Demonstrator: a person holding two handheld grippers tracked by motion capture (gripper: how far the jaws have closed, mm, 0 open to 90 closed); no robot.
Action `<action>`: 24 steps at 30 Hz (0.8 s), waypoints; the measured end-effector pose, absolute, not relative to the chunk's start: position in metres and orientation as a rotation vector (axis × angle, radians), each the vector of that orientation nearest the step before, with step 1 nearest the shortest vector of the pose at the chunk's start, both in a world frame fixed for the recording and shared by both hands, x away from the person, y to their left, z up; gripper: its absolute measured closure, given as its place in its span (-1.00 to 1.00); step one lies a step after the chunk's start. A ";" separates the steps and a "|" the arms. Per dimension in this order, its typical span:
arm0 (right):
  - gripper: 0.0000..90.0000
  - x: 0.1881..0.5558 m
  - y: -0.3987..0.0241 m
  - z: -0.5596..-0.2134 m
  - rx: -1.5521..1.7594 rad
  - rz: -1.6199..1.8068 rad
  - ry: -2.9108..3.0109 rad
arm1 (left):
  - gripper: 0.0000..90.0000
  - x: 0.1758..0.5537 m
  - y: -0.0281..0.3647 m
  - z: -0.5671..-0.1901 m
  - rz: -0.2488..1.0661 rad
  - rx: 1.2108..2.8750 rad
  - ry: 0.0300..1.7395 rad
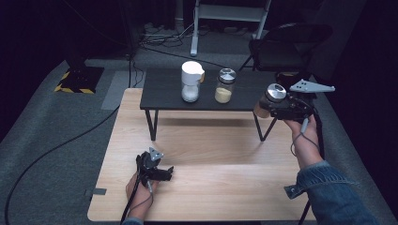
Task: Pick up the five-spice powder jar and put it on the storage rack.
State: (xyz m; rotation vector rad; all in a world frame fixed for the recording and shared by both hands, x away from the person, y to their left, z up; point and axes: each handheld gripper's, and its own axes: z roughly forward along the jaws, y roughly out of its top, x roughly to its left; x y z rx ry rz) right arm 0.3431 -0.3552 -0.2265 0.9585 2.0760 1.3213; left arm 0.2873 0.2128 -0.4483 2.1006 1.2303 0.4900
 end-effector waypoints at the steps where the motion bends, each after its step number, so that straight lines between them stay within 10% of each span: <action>1: -0.35 0.346 -0.354 -0.224 0.960 1.320 2.077 | -0.96 0.287 0.213 -0.448 0.490 2.100 1.230; 24: -0.35 0.398 -0.316 -0.212 0.982 1.192 2.089 | -0.96 0.287 0.213 -0.448 0.490 2.098 1.234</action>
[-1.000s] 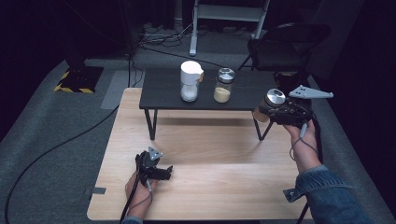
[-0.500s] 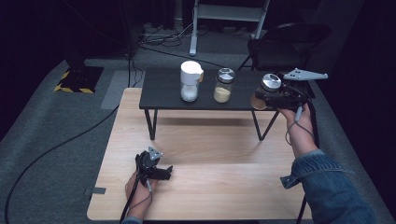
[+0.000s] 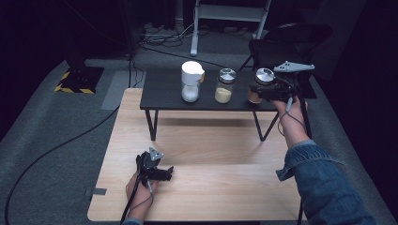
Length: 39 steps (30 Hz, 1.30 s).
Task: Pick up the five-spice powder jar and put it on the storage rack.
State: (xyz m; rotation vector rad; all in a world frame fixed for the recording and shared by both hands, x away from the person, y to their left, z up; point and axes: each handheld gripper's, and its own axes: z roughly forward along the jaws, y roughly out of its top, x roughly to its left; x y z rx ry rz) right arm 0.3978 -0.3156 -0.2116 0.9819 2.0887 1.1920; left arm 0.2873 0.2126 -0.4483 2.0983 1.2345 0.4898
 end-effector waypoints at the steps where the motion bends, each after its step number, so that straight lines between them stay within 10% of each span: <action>1: -0.35 0.400 -0.314 -0.212 0.983 1.185 2.093 | -0.96 0.287 0.213 -0.448 0.490 2.099 1.234; 20: -0.36 0.431 -0.312 -0.224 1.063 1.170 2.134 | -0.96 0.287 0.213 -0.448 0.490 2.099 1.235; 39: -0.86 0.397 -0.323 -0.214 1.006 1.229 2.100 | -0.97 0.288 0.213 -0.448 0.488 2.099 1.236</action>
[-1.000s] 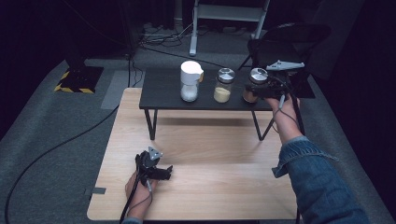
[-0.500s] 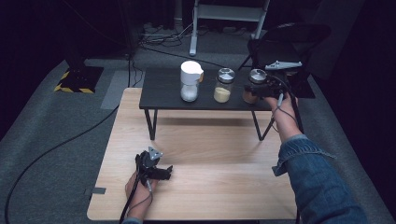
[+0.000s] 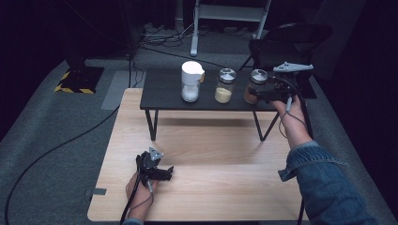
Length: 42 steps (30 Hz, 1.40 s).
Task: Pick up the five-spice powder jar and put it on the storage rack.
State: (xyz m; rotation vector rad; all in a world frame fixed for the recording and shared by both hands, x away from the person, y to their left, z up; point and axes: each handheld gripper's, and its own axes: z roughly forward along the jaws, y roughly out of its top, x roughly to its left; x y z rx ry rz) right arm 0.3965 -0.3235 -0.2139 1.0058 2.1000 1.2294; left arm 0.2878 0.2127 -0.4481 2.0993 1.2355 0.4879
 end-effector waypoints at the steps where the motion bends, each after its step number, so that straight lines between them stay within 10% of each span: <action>1: -0.86 0.393 -0.324 -0.213 0.999 1.231 2.100 | -0.97 0.288 0.213 -0.448 0.488 2.099 1.236; 42: -0.86 0.313 -0.353 -0.287 1.005 1.236 2.131 | -0.97 0.288 0.213 -0.448 0.488 2.099 1.236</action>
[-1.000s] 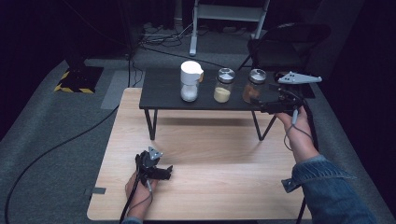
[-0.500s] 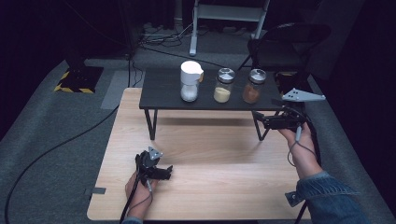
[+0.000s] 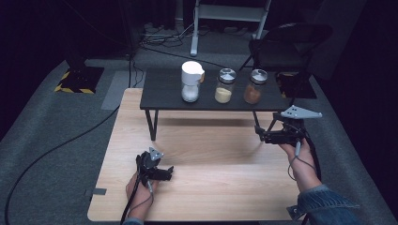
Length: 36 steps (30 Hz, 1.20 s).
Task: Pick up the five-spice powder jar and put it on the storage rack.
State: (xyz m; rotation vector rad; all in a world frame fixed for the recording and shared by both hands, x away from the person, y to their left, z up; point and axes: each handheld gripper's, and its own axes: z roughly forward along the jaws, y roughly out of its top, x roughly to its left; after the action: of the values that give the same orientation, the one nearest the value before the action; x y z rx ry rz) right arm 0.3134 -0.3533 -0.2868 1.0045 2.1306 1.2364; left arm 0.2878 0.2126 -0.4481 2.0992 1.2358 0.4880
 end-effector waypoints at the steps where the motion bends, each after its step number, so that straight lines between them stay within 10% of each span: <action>1: -0.86 0.313 -0.354 -0.289 1.008 1.237 2.132 | -0.97 0.288 0.213 -0.448 0.488 2.099 1.236; 36: -0.86 0.311 -0.366 -0.358 1.105 1.207 2.151 | -0.97 0.288 0.213 -0.448 0.489 2.099 1.236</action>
State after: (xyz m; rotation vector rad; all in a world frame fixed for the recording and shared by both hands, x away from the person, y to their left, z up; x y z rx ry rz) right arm 0.3105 -0.3657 -0.3583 1.1046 2.1507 1.2072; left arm 0.2877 0.2125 -0.4481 2.0988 1.2360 0.4886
